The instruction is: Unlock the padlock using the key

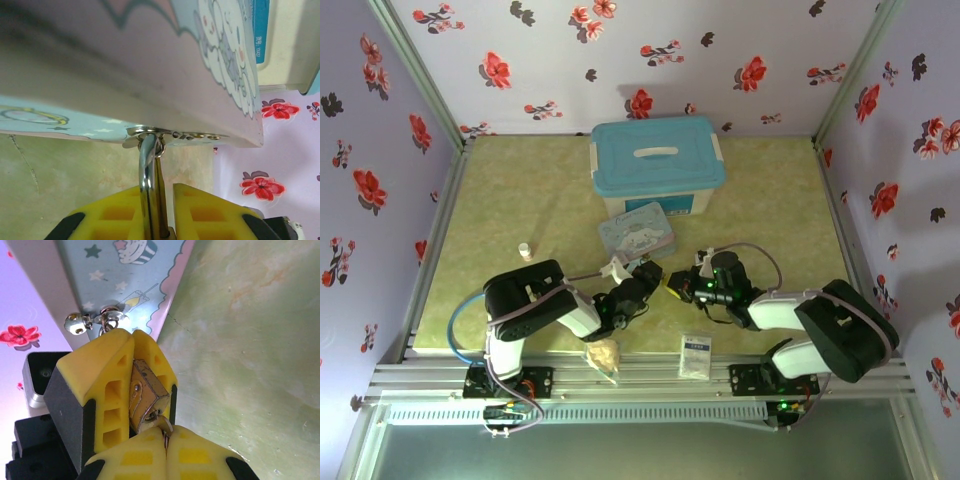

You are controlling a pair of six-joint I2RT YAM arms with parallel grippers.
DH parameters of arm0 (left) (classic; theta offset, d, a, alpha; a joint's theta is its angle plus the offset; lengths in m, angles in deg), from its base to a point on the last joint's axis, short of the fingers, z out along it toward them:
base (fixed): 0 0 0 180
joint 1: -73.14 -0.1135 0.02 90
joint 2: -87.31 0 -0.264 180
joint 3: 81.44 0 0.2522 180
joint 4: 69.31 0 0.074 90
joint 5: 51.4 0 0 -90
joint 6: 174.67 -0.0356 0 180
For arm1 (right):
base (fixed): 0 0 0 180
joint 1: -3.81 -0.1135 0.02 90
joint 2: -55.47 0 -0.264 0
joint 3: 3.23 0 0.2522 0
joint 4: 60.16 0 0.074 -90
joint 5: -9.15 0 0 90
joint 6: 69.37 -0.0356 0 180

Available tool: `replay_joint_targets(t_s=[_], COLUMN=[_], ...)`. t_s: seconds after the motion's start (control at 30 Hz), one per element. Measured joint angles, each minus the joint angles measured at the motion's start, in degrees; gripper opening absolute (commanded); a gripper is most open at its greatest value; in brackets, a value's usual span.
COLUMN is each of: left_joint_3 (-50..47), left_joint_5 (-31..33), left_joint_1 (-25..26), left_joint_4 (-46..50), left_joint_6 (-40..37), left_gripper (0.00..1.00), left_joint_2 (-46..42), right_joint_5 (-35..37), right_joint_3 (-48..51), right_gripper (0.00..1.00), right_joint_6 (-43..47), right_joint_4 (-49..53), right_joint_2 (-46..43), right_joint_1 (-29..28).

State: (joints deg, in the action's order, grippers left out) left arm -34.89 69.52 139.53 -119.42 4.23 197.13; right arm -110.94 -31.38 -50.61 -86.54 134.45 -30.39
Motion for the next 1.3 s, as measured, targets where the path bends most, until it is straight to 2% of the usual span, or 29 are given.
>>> replay_joint_targets(t_s=[0.1, 0.2, 0.27, 0.3, 0.4, 0.57, 0.67, 0.93, 1.1, 1.3], left_joint_3=[0.0, 0.0, -0.31, -0.55, -1.57, -2.58, -2.56, -2.08, -1.29, -0.85], left_joint_5=[-0.04, -0.66, -1.46, -1.86, -2.69, -3.58, -4.09, -6.08, -6.58, -7.21], left_joint_1=[0.0, 0.2, 0.9, 1.36, 2.23, 2.89, 2.86, 2.58, 2.12, 1.68], left_joint_4=[-0.02, -0.37, -0.61, -0.68, -0.55, -0.33, 1.18, 11.06, 13.0, 13.49], left_joint_6=[0.17, 0.61, 0.59, 0.42, 0.26, -1.01, -1.66, -2.49, -2.51, -2.49], left_gripper=[0.0, 0.0, 0.0, 0.0, 0.0, 0.0, 0.0, 0.0, 0.0, 0.0], left_joint_2=[0.0, 0.0, -0.09, -0.22, -1.01, -1.46, -2.01, -4.7, -5.11, -5.11], right_joint_5=[-1.11, -1.77, -0.98, -0.37, 0.81, 1.25, 3.08, 16.26, 22.03, 27.06], right_joint_3=[-0.17, -0.83, -1.99, -2.54, -4.0, -5.55, -6.97, -12.7, -13.29, -10.6], right_gripper=[0.07, 0.22, 0.36, 0.37, 0.37, 0.37, 0.37, 0.39, 0.38, 0.38], right_joint_6=[-1.25, 0.39, 3.37, 4.92, 9.01, 13.57, 19.61, 39.26, 45.27, 48.43], right_joint_4=[0.83, 4.85, 10.05, 12.09, 17.88, 21.38, 27.78, 46.97, 50.53, 47.58], right_joint_2=[-0.2, -2.1, -4.9, -6.19, -9.44, -10.03, -10.82, -18.82, -18.67, -18.05], right_joint_1=[0.68, 1.36, 1.86, 2.14, 3.26, 3.96, 3.32, -4.37, -10.71, -18.47])
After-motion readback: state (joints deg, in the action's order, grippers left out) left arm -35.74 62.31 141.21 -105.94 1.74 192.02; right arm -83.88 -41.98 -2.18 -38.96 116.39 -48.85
